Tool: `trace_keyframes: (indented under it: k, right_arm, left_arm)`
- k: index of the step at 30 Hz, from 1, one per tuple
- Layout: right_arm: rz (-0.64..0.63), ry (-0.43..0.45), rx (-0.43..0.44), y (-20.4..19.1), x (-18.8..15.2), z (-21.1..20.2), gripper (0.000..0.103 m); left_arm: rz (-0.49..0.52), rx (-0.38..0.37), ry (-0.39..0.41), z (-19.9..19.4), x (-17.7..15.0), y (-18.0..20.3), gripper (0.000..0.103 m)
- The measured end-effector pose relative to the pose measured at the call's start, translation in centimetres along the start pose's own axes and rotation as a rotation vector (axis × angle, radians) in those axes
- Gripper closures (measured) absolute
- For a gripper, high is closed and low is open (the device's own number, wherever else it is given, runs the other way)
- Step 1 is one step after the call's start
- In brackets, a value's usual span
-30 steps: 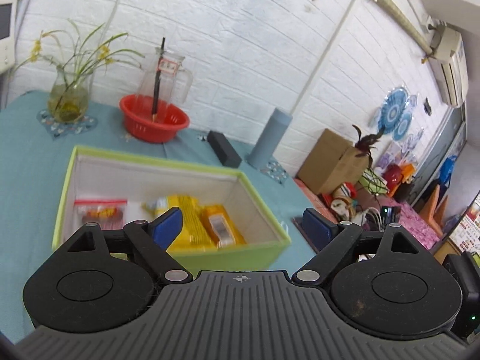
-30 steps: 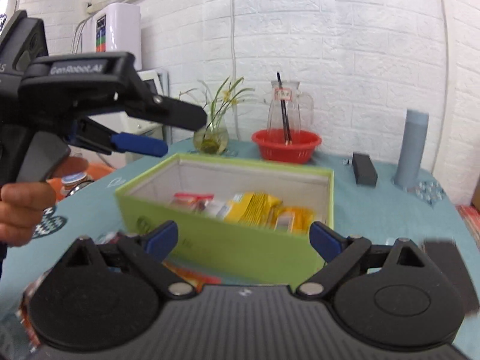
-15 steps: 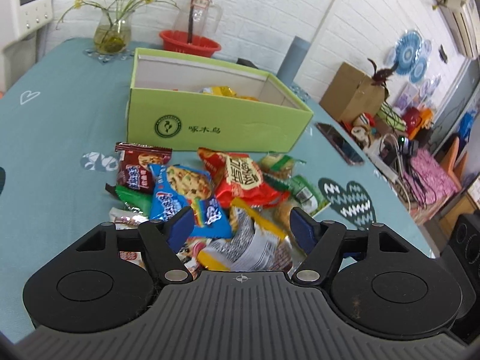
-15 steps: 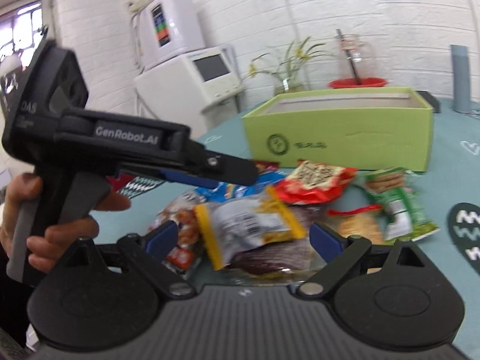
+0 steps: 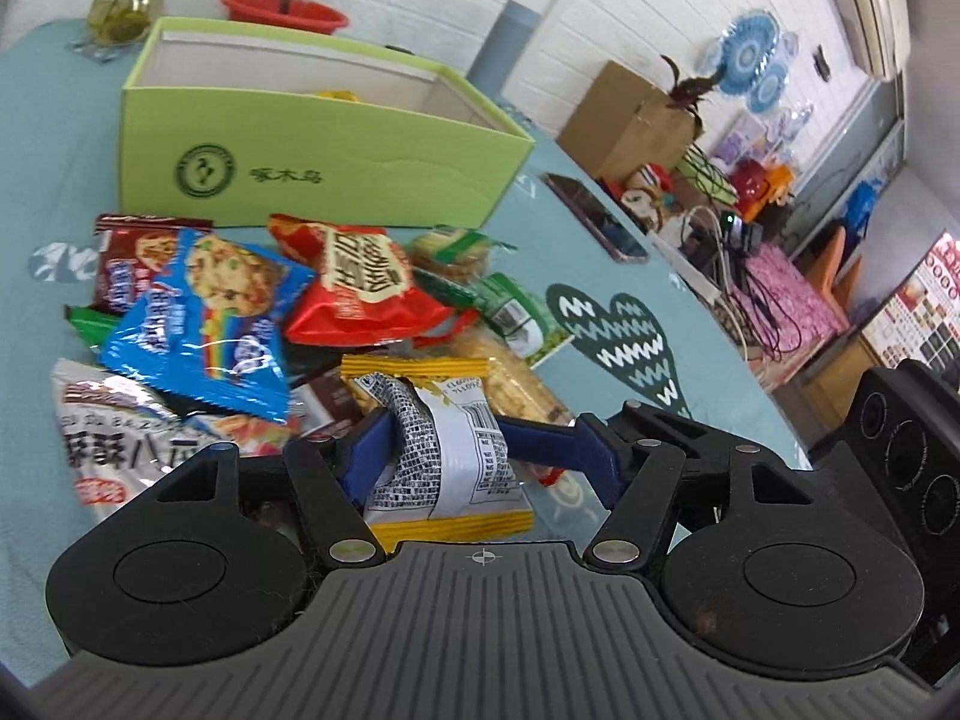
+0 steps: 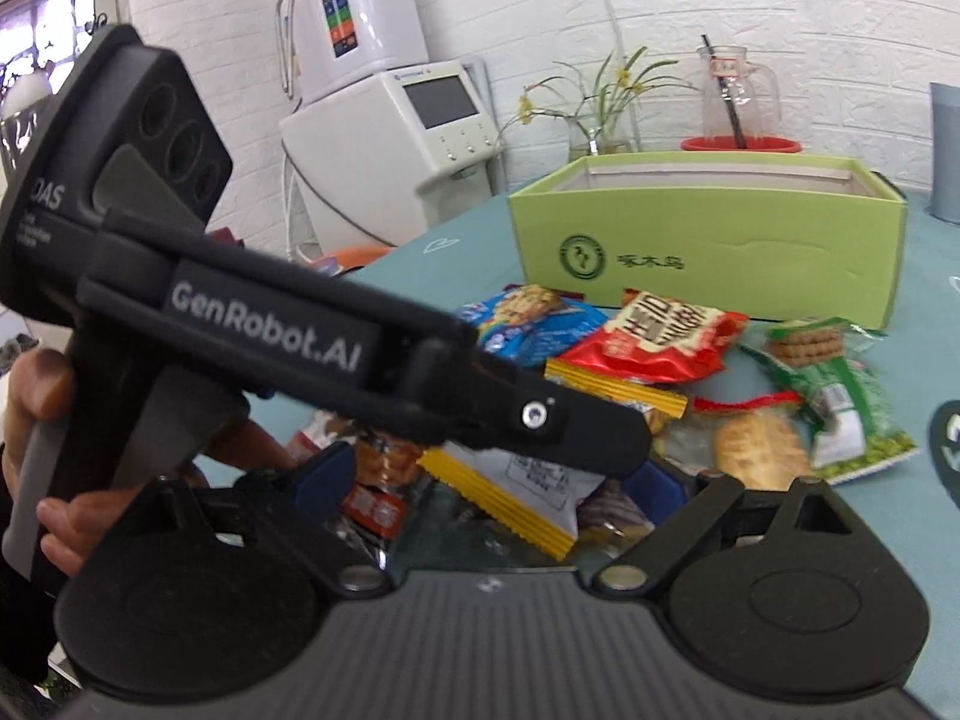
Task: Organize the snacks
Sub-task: 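Grasp the white-and-yellow snack bag from the pile with the left tool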
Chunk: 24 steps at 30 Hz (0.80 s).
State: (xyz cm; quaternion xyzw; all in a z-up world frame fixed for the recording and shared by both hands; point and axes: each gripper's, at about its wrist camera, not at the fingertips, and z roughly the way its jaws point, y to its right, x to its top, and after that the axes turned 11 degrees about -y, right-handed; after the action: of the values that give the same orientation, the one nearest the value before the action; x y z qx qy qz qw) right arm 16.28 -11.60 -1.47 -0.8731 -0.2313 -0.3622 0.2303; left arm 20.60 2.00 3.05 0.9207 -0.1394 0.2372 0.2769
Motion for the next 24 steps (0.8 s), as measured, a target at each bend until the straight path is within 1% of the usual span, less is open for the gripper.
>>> trace_keyframes:
  k: [1, 2, 4, 6, 8, 14, 15, 17, 20, 24]
  right_arm:
    - [0.011, -0.003, 0.002, 0.3, -0.2, -0.2, 0.01]
    - [0.027, -0.004, -0.004, 0.6, -0.3, -0.4, 0.01]
    - [0.037, 0.0, -0.027, 1.1, -0.6, -0.9, 0.009]
    - [0.038, 0.018, -0.052, 1.5, -0.9, -1.8, 0.009]
    - [0.039, 0.018, -0.073, 2.2, -1.5, -2.7, 0.009]
    - [0.069, -0.023, -0.178, 4.9, -3.9, -5.6, 0.01]
    - [0.087, -0.031, -0.198, 5.5, -4.3, -5.9, 0.01]
    - [0.119, -0.045, -0.252, 6.1, -5.1, -6.3, 0.009]
    - [0.142, -0.039, -0.323, 6.3, -6.2, -6.7, 0.009]
    - [0.221, 0.001, -0.329, 6.7, -7.2, -6.7, 0.009]
  left_arm:
    - [-0.001, 0.006, -0.003, 0.4, 0.1, 0.3, 0.057]
    - [-0.007, -0.005, -0.008, 0.7, 0.3, 0.5, 0.061]
    - [-0.021, -0.059, -0.022, 1.2, 0.6, 1.0, 0.061]
    - [-0.01, -0.078, -0.033, 1.8, 0.8, 2.0, 0.061]
    - [-0.007, -0.107, -0.057, 2.8, 0.9, 2.9, 0.061]
    - [0.017, -0.183, -0.127, 7.3, 1.1, 6.5, 0.059]
    - [0.014, -0.183, -0.137, 8.0, 1.2, 6.9, 0.059]
    - [0.002, -0.158, -0.145, 9.0, 1.4, 7.3, 0.059]
    - [-0.005, -0.149, -0.13, 8.9, 1.5, 7.2, 0.056]
    - [0.015, -0.123, -0.127, 8.8, 1.7, 7.6, 0.054]
